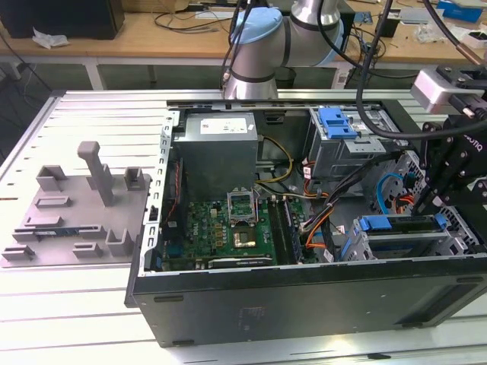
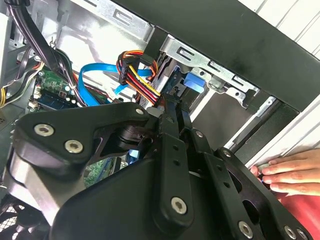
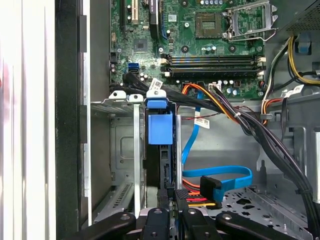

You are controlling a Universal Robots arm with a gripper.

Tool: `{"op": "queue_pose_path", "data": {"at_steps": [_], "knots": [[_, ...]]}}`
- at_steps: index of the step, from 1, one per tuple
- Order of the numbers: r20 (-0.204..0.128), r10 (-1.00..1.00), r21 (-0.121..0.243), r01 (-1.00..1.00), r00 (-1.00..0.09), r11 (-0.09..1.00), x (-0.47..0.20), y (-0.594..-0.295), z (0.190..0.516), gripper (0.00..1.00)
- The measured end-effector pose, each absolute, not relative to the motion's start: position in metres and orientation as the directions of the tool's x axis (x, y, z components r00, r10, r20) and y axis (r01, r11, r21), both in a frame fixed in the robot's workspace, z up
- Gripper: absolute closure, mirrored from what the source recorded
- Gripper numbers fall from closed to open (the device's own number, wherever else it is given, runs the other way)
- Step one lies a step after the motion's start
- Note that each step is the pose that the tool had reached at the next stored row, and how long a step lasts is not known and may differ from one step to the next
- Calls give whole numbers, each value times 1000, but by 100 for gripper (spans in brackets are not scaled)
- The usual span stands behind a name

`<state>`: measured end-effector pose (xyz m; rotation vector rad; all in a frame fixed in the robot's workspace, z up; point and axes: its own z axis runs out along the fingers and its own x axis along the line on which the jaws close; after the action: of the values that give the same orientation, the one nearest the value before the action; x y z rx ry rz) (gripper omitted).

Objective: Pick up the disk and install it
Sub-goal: 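Insert the first disk wire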

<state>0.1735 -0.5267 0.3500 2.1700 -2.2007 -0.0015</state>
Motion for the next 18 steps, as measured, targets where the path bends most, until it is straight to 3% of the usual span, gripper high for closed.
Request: {"op": "queue_pose_path", "data": {"at_steps": [18], "knots": [[36, -999, 36, -999, -18, 20, 174, -528, 348, 83]]}}
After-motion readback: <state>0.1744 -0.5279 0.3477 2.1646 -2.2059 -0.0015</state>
